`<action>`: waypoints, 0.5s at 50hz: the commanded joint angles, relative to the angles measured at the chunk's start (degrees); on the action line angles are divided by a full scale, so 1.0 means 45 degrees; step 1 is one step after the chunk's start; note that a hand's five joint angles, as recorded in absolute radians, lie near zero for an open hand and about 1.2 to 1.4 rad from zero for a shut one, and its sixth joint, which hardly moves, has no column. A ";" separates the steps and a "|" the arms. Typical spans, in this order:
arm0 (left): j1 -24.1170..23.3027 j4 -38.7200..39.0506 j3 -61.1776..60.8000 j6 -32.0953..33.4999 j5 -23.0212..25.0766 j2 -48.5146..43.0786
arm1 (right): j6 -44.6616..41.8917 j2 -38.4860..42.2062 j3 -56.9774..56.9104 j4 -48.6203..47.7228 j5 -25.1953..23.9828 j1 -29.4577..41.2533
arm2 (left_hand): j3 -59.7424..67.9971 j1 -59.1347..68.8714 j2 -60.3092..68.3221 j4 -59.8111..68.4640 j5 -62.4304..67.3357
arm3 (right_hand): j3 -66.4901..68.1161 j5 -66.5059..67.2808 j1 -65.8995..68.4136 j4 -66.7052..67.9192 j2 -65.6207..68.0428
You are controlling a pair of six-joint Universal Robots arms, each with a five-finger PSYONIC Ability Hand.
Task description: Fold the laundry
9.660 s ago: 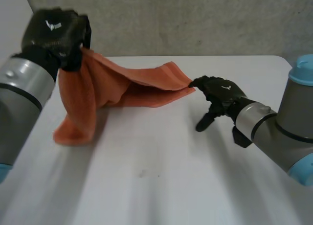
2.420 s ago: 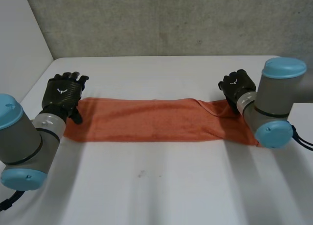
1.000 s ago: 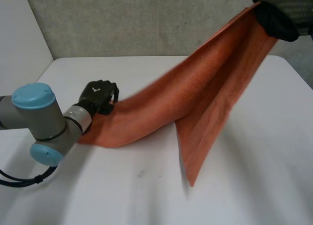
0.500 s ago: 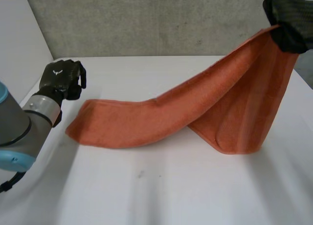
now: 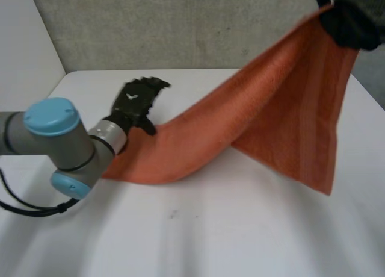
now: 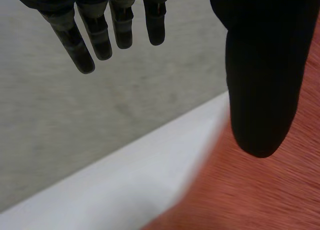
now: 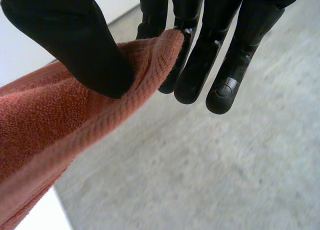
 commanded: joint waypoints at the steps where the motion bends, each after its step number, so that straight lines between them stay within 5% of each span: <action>1: -0.0446 -0.0976 0.0830 -0.0912 0.2266 -0.0844 | 0.0200 -0.0853 -0.0627 0.0081 -0.0047 0.0457 | 0.0787 0.0713 0.0797 0.0803 0.0803 | 0.2739 0.2978 0.5241 0.2589 0.2725; 4: -0.0446 -0.1015 0.0869 -0.1283 0.2793 -0.0883 | 0.0199 -0.0893 -0.0667 0.0100 -0.0067 0.0458 | 0.1796 0.1722 0.1806 0.1812 0.1812 | 0.2739 0.2978 0.5241 0.2589 0.2725; 6: -0.0446 -0.1170 0.0869 -0.1497 0.3066 -0.0922 | 0.0161 -0.0932 -0.0725 0.0139 -0.0067 0.0458 | 0.7663 0.7589 0.7673 0.7680 0.7679 | 0.2739 0.2978 0.5241 0.2589 0.2725; 7: -0.0446 -0.1171 0.0869 -0.1498 0.3067 -0.0922 | 0.0160 -0.0932 -0.0725 0.0139 -0.0067 0.0458 | 0.7702 0.7628 0.7712 0.7718 0.7718 | 0.2739 0.2978 0.5241 0.2589 0.2725; 8: -0.0446 -0.1249 0.0888 -0.1536 0.3086 -0.0941 | 0.0141 -0.0913 -0.0725 0.0159 -0.0048 0.0439 | 1.3216 1.3142 1.3226 1.3233 1.3232 | 0.2739 0.2978 0.5241 0.2589 0.2725; 10: -0.0446 -0.1269 0.0927 -0.1537 0.2951 -0.0961 | 0.0121 -0.0854 -0.0725 0.0159 -0.0028 0.0360 | 1.4414 1.4340 1.4424 1.4431 1.4430 | 0.2739 0.2978 0.5241 0.2589 0.2725; 15: -0.0173 -0.1152 0.0888 -0.1478 0.1329 -0.0746 | 0.0082 -0.0561 -0.0589 0.0178 -0.0028 0.0243 | 1.4426 1.4352 1.4436 1.4442 1.4442 | 0.2739 0.2978 0.5241 0.2589 0.2725; 19: 0.0626 -0.1093 0.0538 -0.1400 -0.1806 0.0285 | 0.0044 0.0431 -0.0335 0.0178 0.0050 -0.0164 | 1.4426 1.4352 1.4436 1.4442 1.4442 | 0.2739 0.2978 0.5241 0.2589 0.2725; 22: 0.1036 -0.1054 -0.0105 -0.1303 -0.2848 0.1067 | -0.0093 0.0999 -0.0101 0.0198 0.0128 -0.0808 | 1.4426 1.4352 1.4436 1.4442 1.4442 | 0.2739 0.2978 0.5241 0.2589 0.2725; 25: 0.1252 -0.1132 -0.0846 -0.1264 -0.2715 0.1925 | -0.0269 0.1546 0.0055 0.0198 0.0206 -0.1220 | 1.4426 1.4352 1.4436 1.4442 1.4442 | 0.2739 0.2978 0.5241 0.2589 0.2725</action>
